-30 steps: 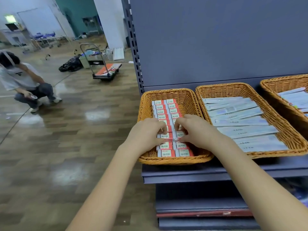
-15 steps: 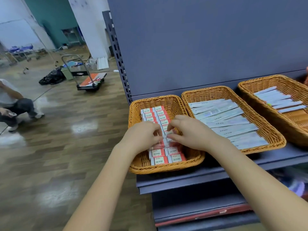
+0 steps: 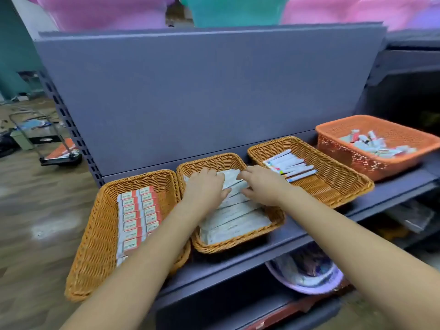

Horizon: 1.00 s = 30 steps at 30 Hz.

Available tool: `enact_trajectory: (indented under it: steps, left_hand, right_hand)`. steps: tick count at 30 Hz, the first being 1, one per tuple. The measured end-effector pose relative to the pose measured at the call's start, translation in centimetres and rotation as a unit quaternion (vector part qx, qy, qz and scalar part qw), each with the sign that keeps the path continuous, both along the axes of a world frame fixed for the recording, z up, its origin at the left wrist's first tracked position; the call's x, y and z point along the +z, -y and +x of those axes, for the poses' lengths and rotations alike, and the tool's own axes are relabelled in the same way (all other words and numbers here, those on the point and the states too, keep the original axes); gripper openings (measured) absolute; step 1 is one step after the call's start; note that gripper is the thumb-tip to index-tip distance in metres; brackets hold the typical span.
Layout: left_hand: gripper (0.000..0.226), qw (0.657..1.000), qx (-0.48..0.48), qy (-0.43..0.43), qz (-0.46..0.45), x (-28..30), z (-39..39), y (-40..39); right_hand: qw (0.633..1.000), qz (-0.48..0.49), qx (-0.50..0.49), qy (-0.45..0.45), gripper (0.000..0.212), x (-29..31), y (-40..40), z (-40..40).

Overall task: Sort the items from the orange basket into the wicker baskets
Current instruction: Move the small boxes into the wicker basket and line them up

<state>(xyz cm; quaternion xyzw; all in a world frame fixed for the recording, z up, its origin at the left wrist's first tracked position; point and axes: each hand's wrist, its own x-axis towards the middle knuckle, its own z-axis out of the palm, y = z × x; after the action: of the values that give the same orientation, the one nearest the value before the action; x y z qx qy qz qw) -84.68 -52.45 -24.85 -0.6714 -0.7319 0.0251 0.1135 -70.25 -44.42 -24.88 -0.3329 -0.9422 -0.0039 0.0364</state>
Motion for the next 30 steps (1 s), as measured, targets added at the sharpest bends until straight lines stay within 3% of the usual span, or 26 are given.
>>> enact_trajectory:
  steps: [14,20,30]
  left_hand:
    - [0.044,0.999,-0.052,-0.007,0.006,1.6,16.1,-15.5]
    - [0.043,0.995,-0.102,-0.013,0.001,2.3,20.1,-21.7]
    - [0.044,0.989,-0.149,0.009,0.000,2.9,25.3,-31.1]
  right_hand:
    - [0.995,0.021,-0.096,0.006,0.037,1.9,-13.8,16.1]
    - [0.986,-0.004,-0.161,-0.032,0.036,2.3,-19.0,21.0]
    - [0.960,-0.047,-0.276,0.005,0.040,2.4,-26.2,29.1]
